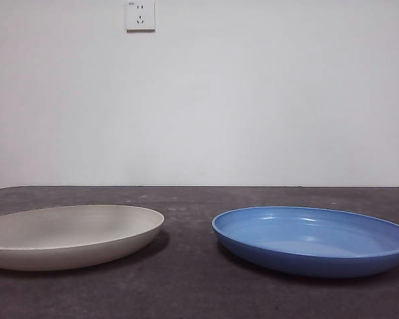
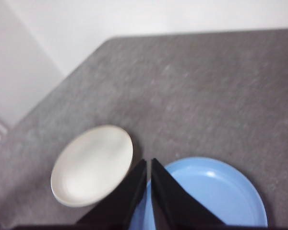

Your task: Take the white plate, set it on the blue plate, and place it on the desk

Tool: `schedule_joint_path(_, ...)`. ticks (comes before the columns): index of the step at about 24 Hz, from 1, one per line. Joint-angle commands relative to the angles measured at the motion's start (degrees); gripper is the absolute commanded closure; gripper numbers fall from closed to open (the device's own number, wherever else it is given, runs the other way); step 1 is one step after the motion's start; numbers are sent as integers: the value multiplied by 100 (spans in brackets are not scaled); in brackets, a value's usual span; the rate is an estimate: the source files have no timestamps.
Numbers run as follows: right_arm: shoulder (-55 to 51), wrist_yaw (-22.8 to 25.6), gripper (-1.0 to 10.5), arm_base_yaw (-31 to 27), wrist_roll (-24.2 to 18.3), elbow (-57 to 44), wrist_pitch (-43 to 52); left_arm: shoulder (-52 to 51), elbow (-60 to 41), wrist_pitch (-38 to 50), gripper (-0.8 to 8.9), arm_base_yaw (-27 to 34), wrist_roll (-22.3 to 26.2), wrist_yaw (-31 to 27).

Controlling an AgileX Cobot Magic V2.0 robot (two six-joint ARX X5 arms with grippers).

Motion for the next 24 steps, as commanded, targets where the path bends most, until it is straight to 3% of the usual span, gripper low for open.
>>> schedule_joint_path(1,111,4,936,24,-356,81,28,94,103,59,796,-74,-9,28)
schedule_joint_path(12,142,48,935,24,-409,81,33,114,103,-170,766,-87,-9,33)
schedule_joint_path(14,142,50,935,24,-415,81,35,114,105,-317,680,-87,-9,31)
schedule_joint_path(19,142,48,914,24,-540,81,33,116,109,-761,277,-87,-11,136)
schedule_joint_path(21,142,48,804,24,-538,81,33,116,109,-905,220,-87,-13,286)
schedule_joint_path(24,144,50,569,24,-538,81,35,116,120,-1075,214,-83,-13,463)
